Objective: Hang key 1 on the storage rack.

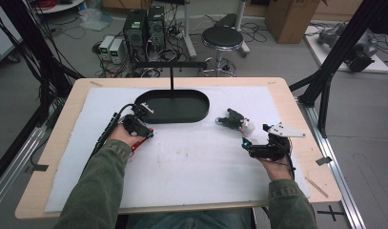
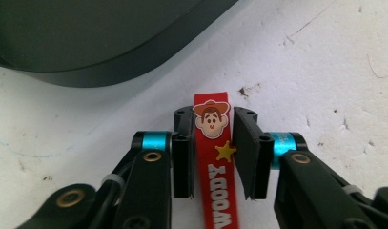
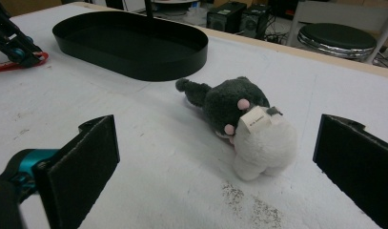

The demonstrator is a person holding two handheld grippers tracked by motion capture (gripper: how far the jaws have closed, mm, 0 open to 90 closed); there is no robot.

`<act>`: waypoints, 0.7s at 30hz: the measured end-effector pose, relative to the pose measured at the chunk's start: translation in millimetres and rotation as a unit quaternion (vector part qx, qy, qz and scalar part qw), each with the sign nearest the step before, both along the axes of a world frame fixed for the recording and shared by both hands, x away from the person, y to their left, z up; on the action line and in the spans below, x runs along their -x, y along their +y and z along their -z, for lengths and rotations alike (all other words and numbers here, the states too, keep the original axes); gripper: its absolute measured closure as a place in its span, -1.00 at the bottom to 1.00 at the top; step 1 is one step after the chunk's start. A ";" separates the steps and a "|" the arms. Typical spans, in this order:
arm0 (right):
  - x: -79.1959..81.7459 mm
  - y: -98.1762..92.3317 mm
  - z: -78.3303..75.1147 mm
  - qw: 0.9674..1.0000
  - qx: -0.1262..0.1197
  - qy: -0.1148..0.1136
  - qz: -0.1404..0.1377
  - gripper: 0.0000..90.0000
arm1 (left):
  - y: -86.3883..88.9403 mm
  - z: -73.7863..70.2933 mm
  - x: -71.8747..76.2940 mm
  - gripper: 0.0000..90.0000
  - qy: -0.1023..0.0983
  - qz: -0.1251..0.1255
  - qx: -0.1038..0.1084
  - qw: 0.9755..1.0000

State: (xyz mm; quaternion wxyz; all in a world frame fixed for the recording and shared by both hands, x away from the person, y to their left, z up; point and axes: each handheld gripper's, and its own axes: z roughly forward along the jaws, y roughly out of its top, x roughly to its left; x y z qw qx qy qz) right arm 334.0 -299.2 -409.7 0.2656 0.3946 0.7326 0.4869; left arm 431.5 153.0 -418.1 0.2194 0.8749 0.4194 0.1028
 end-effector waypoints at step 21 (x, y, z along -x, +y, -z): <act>1.3 0.7 0.1 1.000 0.009 0.001 0.009 -0.99 | 30.6 -59.3 17.1 0.63 -0.013 -0.001 0.101 0.995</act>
